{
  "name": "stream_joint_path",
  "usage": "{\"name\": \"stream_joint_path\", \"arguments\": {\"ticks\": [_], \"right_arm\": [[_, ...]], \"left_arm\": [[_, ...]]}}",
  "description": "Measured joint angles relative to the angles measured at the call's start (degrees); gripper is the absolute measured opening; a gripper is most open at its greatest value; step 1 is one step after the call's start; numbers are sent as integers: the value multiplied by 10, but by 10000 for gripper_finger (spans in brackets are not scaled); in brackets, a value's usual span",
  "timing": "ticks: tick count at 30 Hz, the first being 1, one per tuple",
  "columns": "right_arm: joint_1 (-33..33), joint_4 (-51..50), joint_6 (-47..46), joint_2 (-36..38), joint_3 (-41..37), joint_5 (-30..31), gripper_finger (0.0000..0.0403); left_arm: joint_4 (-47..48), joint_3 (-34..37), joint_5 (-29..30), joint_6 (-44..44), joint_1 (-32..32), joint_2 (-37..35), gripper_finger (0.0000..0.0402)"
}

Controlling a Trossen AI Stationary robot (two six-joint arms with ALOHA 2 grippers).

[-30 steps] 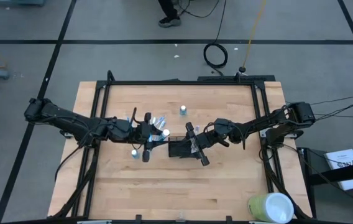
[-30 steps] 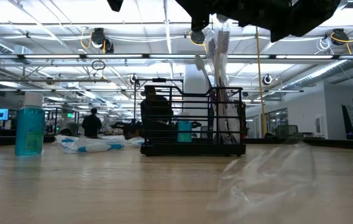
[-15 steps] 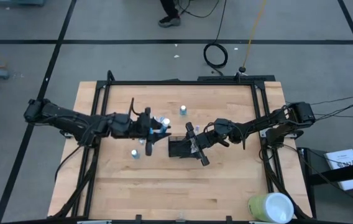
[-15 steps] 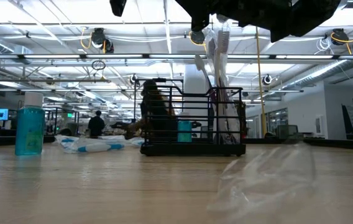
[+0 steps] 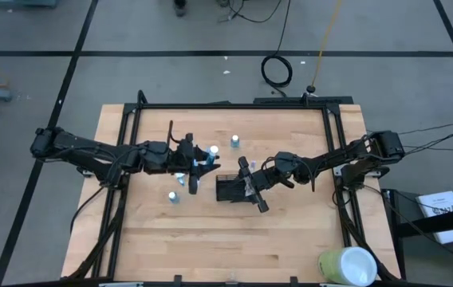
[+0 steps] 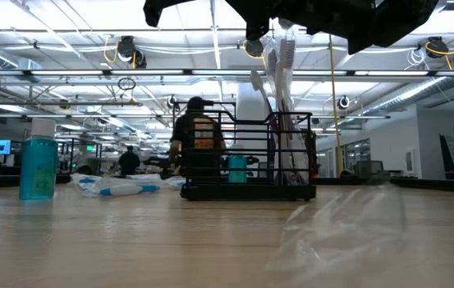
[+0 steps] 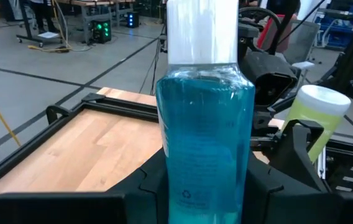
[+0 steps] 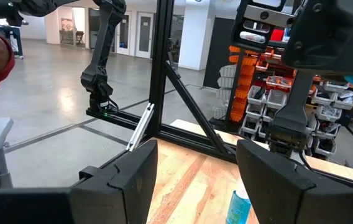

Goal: Pick & Place toothbrushing station
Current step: Put the bottom right mouthwash into the middle section of the wire organizer

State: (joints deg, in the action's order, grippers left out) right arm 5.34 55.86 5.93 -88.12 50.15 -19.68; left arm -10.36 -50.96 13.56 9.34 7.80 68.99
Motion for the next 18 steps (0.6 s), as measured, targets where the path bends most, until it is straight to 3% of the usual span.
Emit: {"name": "stream_joint_path", "arguments": {"ticks": [18], "right_arm": [[0,0,0,0,0,0,210]], "left_arm": [[34,0,-1,0,0,0,122]]}}
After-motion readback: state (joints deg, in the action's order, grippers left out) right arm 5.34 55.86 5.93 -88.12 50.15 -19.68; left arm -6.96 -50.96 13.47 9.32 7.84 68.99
